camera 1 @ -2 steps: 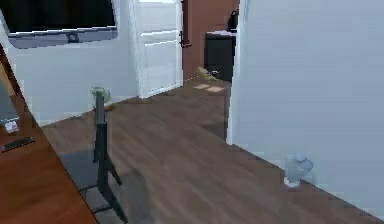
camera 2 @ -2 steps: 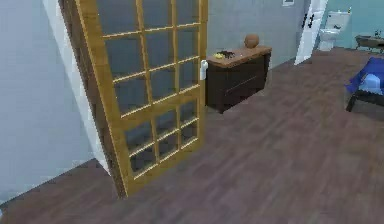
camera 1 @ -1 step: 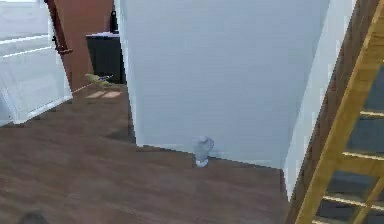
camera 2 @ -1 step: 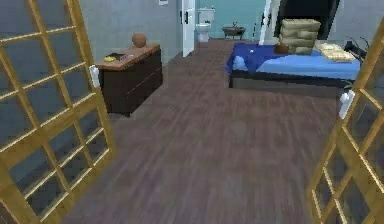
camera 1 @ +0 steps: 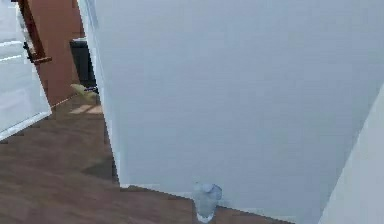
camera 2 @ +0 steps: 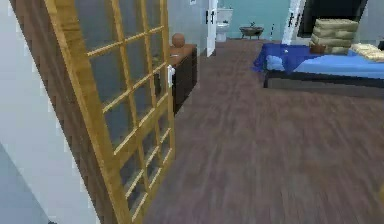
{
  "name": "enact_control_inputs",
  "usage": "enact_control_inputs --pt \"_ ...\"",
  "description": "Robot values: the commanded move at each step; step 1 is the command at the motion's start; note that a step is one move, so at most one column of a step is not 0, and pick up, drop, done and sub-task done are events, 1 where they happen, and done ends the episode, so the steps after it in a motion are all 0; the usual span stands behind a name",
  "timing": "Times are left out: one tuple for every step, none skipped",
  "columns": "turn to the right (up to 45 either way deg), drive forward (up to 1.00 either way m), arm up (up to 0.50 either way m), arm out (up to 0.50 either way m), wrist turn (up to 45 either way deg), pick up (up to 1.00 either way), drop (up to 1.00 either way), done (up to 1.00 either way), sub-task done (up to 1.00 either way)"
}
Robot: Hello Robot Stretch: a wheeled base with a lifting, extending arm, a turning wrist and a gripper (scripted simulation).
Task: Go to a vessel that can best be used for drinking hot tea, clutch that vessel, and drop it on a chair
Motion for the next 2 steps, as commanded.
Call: enact_control_inputs --pt "-45.0 0.00 0.00 0.00 0.0 0.00 0.00 0.00 0.00" --pt "-6.0 0.00 0.00 0.00 0.0 0.00 0.00 0.00 0.00"
